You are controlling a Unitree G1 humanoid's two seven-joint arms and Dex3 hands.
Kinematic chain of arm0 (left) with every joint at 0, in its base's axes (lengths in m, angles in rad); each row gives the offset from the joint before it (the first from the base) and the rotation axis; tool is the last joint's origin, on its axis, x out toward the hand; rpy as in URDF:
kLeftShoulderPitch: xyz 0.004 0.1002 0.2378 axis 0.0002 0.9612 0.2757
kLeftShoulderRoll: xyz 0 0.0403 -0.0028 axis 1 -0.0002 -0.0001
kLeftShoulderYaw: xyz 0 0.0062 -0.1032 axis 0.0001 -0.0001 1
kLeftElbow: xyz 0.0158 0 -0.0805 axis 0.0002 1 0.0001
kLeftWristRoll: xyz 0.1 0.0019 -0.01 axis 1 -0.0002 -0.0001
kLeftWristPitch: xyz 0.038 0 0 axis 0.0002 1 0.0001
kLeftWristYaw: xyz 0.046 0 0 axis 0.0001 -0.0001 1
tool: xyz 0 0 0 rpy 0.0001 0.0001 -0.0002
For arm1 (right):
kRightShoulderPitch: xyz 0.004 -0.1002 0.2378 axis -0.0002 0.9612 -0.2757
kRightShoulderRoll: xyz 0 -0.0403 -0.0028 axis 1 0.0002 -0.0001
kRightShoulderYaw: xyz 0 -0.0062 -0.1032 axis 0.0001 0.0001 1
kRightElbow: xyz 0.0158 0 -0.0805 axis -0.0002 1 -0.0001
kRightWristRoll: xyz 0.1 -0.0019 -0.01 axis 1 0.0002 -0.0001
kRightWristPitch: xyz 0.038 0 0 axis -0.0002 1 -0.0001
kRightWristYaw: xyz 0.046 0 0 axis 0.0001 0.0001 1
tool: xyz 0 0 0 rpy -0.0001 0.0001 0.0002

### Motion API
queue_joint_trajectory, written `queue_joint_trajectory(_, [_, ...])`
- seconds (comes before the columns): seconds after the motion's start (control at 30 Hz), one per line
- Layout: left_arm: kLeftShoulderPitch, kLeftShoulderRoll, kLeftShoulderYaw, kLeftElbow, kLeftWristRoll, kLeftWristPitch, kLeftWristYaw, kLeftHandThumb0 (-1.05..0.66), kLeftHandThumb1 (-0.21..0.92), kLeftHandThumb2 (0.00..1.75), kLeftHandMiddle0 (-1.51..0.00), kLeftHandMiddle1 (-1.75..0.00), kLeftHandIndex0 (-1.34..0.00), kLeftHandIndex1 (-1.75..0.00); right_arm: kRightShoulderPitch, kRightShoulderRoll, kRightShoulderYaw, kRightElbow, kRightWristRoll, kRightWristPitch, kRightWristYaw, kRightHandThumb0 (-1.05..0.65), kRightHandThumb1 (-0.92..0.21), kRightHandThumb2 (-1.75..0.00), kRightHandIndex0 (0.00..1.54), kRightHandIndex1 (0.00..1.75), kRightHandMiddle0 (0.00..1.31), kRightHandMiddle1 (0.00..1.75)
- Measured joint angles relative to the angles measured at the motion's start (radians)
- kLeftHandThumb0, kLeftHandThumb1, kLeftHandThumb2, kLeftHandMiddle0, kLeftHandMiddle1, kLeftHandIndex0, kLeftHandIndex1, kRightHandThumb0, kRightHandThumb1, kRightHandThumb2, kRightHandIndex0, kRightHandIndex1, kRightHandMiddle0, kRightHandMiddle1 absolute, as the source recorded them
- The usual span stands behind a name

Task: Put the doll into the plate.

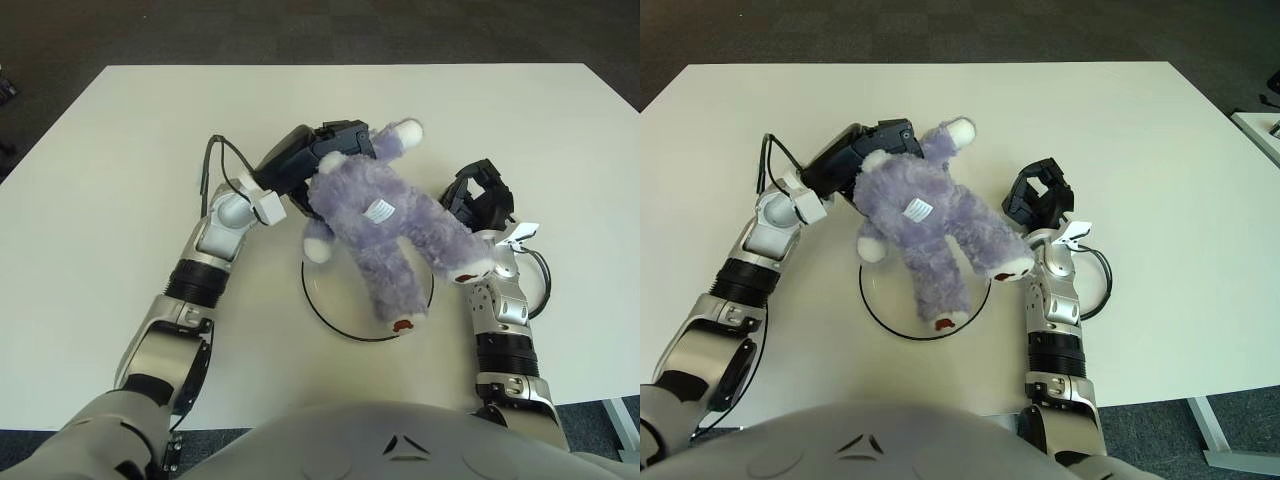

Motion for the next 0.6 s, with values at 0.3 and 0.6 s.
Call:
queue_joint_trajectory(0.3, [-0.020,0.036,-0.024,-0.003,0.010,-0.018,-0.038,0.00,0.07,1.60,-0.80,-1.71,-0.58,-1.75,0.000,0.000,0.001,-0.001,0.000,0.001,0.000,-0.47,-0.36,-1.26,0.92,1.75,0.57,1.75])
queue_joint_trajectory(0.6, [-0.018,0.071,-0.025,-0.063,0.042,0.018,-0.052,-0.01,0.19,1.38,-0.72,-1.75,-0.60,-1.50,0.000,0.000,0.001,-0.002,0.000,0.002,0.000,-0.48,-0.32,-1.32,0.93,1.75,0.61,1.75])
